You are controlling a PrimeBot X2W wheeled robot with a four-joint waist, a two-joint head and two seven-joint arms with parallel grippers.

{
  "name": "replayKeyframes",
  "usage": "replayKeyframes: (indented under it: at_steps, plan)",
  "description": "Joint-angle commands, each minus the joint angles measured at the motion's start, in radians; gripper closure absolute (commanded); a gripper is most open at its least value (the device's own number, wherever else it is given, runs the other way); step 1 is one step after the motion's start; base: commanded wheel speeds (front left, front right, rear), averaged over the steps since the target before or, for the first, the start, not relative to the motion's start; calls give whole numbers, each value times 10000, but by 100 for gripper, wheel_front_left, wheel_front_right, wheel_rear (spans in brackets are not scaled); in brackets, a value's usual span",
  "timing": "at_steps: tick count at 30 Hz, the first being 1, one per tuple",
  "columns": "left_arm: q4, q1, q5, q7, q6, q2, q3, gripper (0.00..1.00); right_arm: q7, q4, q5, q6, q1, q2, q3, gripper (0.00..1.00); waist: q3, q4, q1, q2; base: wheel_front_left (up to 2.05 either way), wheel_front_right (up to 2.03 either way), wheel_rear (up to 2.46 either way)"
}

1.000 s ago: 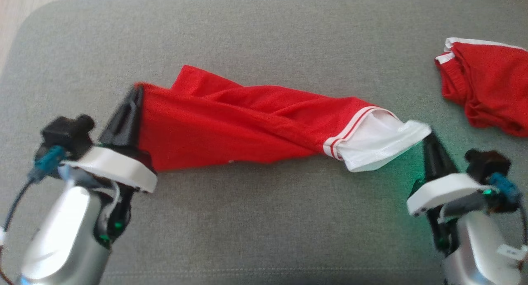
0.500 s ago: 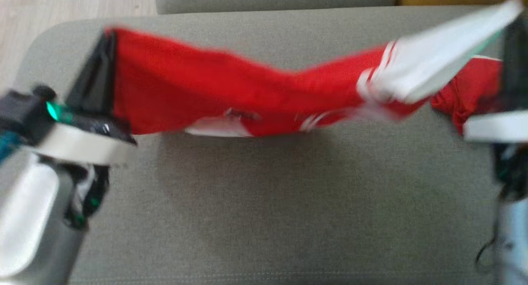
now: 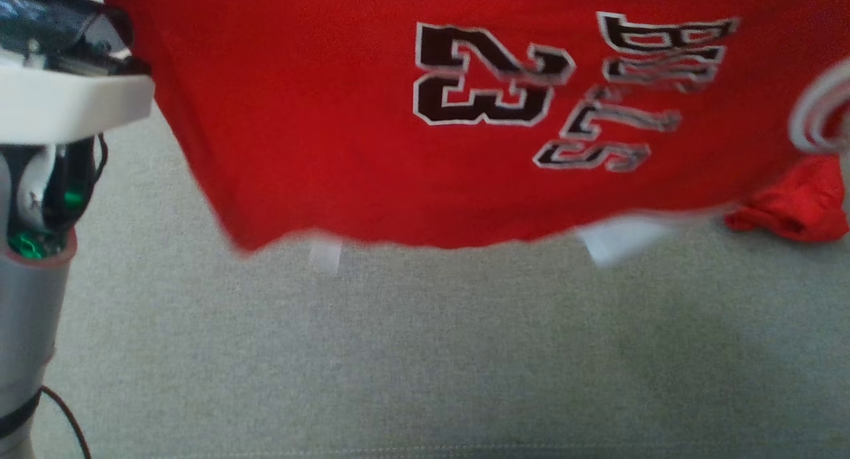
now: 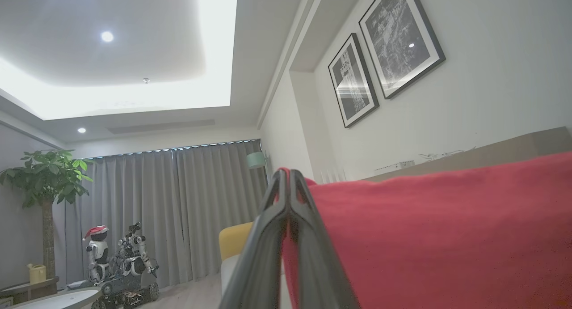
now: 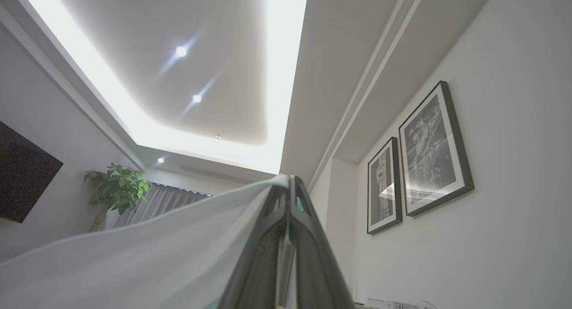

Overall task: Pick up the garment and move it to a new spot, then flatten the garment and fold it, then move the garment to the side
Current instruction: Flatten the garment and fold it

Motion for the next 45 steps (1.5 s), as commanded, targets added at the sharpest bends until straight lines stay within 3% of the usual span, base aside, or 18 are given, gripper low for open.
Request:
replayKeyframes:
  at_steps: [1, 11, 17, 27, 31, 38, 45]
  plan:
    - [-230, -628, 28, 170, 67, 398, 440, 100, 192, -7, 169, -9, -408, -95, 178, 100, -43, -11, 0, 0, 0, 0, 0]
    - [381, -1127, -260, 247, 9, 239, 445, 100, 414, 1302, 733, -9, -1124, -275, 530, 100, 192, 3, 0, 0, 0, 0, 0]
    - [2213, -2087, -572, 123, -503, -136, 135, 100, 209, 2897, 1183, -9, -1803, 15, 950, 100, 733, 43, 0, 0, 0, 0, 0]
    - [7339, -5253, -411, -1383, -1232, -1340, -193, 100, -1648, 7557, 1261, -9, -4575, 1091, 1519, 100, 1248, 27, 0, 0, 0, 0, 0]
    - [9222, -6072, -403, -1578, -1348, -1797, -243, 100, -1816, 9665, 1174, -9, -5386, 1558, 1896, 100, 1555, -47, 0, 0, 0, 0, 0]
    - [12266, -5882, -641, -1693, -1623, -2556, -328, 100, -1726, 13063, 1217, -9, -5330, 2189, 2146, 100, 2204, -138, 0, 0, 0, 0, 0]
    - [14149, -5122, -1208, -1722, -1967, -3122, -133, 100, -1930, 15087, 1474, -9, -4548, 2355, 2195, 100, 2855, -112, 0, 0, 0, 0, 0]
